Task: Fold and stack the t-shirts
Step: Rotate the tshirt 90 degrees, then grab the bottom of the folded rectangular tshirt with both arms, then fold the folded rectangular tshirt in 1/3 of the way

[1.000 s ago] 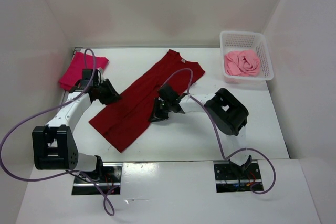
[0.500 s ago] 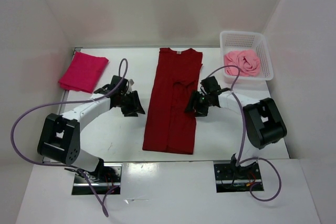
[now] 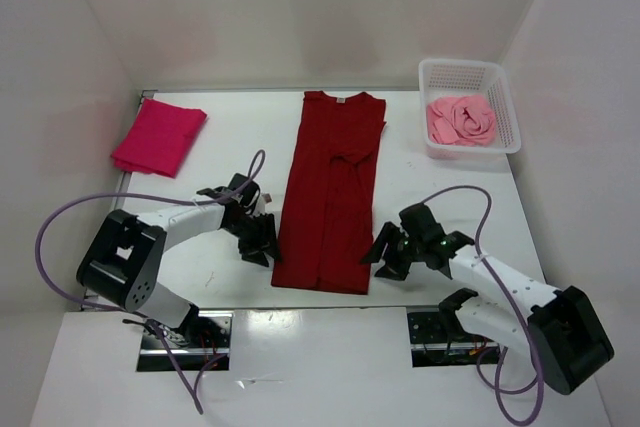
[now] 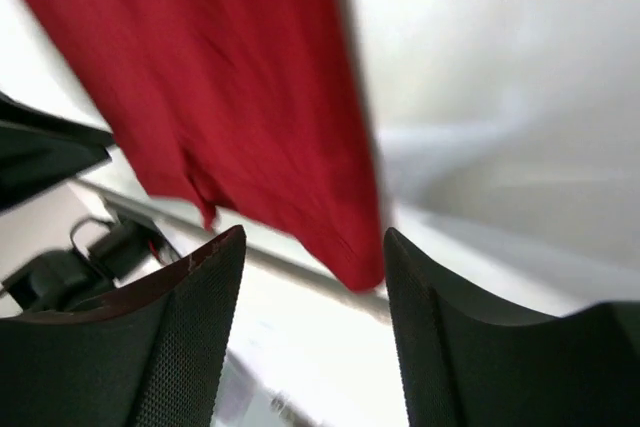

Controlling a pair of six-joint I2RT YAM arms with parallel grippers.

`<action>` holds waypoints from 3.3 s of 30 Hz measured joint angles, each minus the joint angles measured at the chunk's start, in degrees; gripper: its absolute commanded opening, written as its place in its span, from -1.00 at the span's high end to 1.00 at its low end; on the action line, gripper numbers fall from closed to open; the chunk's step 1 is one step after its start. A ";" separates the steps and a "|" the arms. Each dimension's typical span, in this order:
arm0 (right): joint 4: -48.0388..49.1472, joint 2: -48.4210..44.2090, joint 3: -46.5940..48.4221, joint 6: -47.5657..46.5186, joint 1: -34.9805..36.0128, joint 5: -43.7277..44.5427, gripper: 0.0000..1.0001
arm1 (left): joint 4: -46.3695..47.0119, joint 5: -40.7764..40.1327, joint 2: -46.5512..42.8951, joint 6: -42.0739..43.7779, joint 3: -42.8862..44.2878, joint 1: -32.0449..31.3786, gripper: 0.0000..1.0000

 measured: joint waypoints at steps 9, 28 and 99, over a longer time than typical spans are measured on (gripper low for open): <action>0.48 -0.94 -5.55 8.35 5.84 -0.20 0.06 | -0.87 1.73 3.50 -0.20 -1.05 -3.54 0.21; -4.68 -3.48 0.81 16.79 24.79 -0.22 1.00 | -11.47 7.67 -7.34 2.82 -2.16 -3.26 1.00; 7.41 59.45 56.37 -22.40 0.44 16.72 1.00 | 21.59 -1.70 19.17 -10.71 14.64 -0.74 0.30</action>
